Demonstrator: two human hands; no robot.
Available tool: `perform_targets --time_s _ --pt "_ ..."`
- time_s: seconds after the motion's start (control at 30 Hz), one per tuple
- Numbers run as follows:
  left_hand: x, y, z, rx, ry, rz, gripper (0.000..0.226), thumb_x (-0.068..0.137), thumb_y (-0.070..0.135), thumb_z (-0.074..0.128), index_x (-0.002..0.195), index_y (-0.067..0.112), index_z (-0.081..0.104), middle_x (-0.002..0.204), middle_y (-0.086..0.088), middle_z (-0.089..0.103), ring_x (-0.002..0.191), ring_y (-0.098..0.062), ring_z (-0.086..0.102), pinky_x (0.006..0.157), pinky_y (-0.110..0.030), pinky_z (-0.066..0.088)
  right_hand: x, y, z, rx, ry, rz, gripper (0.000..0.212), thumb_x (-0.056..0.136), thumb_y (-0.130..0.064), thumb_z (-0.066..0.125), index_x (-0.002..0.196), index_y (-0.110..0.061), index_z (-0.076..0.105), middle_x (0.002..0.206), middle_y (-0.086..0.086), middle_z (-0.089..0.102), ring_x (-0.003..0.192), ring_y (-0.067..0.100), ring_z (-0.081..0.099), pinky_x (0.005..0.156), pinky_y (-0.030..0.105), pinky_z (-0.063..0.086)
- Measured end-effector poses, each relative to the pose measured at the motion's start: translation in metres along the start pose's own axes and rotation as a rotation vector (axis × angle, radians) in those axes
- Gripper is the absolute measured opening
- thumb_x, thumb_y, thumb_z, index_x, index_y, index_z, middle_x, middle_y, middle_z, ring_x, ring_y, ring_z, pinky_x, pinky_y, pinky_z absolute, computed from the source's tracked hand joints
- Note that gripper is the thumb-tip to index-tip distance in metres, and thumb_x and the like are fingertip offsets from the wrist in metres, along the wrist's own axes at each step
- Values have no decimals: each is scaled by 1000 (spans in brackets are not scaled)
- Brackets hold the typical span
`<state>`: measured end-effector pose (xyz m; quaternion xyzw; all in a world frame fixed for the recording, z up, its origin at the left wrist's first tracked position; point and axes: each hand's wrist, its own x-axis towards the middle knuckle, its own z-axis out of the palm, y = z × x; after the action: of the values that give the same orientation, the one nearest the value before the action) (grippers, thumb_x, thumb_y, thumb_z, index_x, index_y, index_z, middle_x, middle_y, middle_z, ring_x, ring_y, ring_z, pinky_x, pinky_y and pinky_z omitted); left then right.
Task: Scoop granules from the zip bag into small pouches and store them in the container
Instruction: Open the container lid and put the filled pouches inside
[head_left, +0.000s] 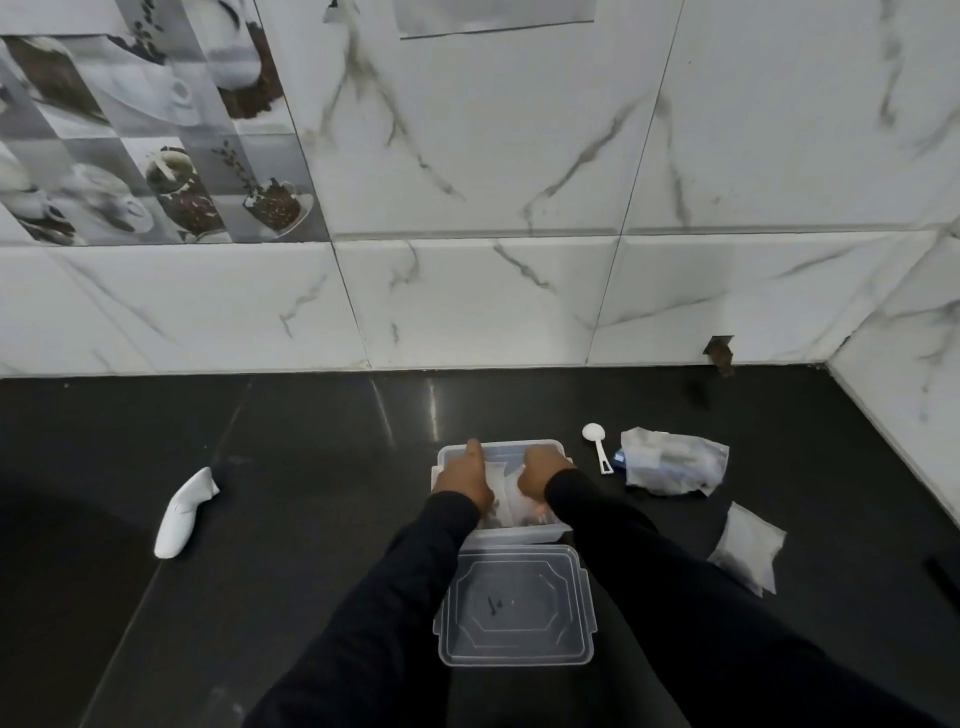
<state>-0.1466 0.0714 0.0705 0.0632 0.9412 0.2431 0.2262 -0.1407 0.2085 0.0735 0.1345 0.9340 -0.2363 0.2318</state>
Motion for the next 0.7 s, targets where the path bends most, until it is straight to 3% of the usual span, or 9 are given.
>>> perform_targets --time_s 0.07,0.17,0.33,0.43,0.53,0.63,0.7 --pt "3 7 7 82 -24 -13 76 88 7 63 151 10 20 130 -19 57 114 -33 61 93 -38 53 -1 -8 5 -150 52 -40 26 99 -10 50 122 -5 62 123 13 66 114 29 64 93 34 51" --pt "5 8 12 174 99 -27 54 94 7 53 144 5 33 127 -21 61 112 -37 63 94 -42 53 -5 -14 11 -368 184 -100 25 99 -6 48 121 -6 60 122 11 67 112 28 65 91 37 52" --pt "-2 1 9 356 270 31 53 94 11 53 142 10 31 115 -11 68 104 -29 66 84 -38 54 -22 -1 16 -493 414 -227 39 88 1 55 126 -6 46 119 16 59 100 33 66 71 40 54" --pt "-8 15 5 319 370 87 42 90 8 52 130 13 39 106 -9 70 97 -30 68 75 -38 55 -41 21 9 -341 515 -254 30 88 0 47 116 -11 48 109 11 57 85 34 67 58 38 44" --pt "-17 47 6 142 479 272 20 92 14 48 112 13 44 93 -10 69 82 -35 68 66 -41 54 -62 61 3 -42 644 -153 2 94 -18 50 93 -18 49 97 3 59 78 28 65 60 39 50" --pt "-30 96 28 -13 445 507 13 96 28 47 94 15 47 86 -9 68 76 -35 64 64 -43 54 -83 129 4 344 742 78 22 92 -26 62 76 -20 48 82 2 61 75 24 58 66 34 44" --pt "-34 125 55 -72 323 561 14 93 28 50 90 14 51 84 -11 69 77 -36 64 66 -42 52 -97 179 8 467 803 230 20 91 -24 65 75 -18 55 85 4 63 78 23 58 71 33 42"
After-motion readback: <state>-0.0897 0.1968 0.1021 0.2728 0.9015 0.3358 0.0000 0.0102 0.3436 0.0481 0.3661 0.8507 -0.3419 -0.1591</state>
